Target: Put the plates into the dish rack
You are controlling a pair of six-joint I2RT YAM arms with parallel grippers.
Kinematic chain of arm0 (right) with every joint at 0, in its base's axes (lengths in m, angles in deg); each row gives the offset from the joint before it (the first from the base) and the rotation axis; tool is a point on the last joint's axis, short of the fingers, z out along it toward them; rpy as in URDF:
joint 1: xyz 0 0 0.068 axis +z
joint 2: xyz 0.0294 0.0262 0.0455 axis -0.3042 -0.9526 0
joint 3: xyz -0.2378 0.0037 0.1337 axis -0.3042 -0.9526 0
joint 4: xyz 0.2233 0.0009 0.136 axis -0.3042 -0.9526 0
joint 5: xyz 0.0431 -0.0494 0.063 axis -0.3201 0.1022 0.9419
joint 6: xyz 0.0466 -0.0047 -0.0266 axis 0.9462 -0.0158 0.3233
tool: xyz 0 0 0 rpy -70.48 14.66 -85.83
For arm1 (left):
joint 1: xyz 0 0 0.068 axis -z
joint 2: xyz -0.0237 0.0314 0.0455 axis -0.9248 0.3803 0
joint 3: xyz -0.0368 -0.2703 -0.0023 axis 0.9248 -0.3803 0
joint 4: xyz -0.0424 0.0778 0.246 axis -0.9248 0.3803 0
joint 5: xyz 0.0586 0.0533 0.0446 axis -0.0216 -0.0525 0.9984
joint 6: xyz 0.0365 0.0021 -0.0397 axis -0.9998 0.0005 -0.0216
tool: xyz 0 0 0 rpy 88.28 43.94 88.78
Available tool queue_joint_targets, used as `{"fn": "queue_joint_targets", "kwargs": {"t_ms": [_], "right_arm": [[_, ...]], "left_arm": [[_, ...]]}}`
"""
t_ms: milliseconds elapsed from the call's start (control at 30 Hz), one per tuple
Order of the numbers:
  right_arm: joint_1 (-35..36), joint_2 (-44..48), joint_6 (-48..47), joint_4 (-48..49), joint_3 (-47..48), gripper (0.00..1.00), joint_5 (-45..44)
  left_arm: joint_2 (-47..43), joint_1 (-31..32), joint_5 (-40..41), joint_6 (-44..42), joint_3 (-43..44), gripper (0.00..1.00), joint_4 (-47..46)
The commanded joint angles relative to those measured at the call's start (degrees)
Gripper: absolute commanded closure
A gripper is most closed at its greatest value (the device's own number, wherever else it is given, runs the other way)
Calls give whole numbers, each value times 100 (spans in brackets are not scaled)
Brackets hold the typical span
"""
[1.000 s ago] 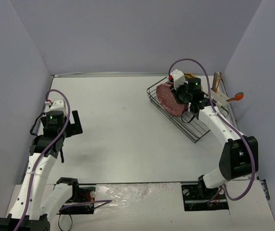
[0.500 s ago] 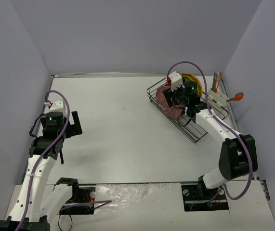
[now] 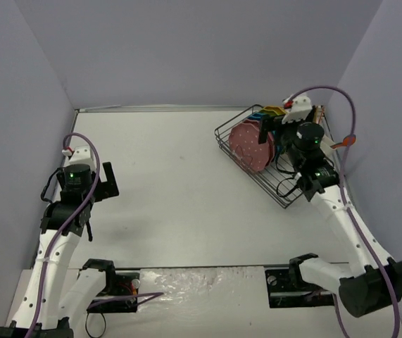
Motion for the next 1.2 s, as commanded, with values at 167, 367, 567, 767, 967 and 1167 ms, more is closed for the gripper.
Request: {"fn": "queue_joint_targets", "kwargs": {"t_ms": [167,367,567,767,967,1167], "right_arm": [[214,2203,1618,-1103,-441,0,-1770],[225,3390,1550,-1839,-742,0,-1598],[257,4159,1366,-1945,-1100,0,-1757],[398,4570,1412,-1976,-1386,0,-1994],[467,4820,1373,-1980,-1536,0,-2257],[521,4856,1433,-1980,-1612,0,-1973]], "left_arm": [[-407,-28,45,32,898,3,211],[-793,-20,9,-82,755,3,220],[-1141,-14,-132,-47,404,3,219],[-1321,-14,-141,-54,-27,3,1],[-1305,-22,-142,-76,-238,3,-297],[-1242,-131,-136,-107,-307,3,-451]]}}
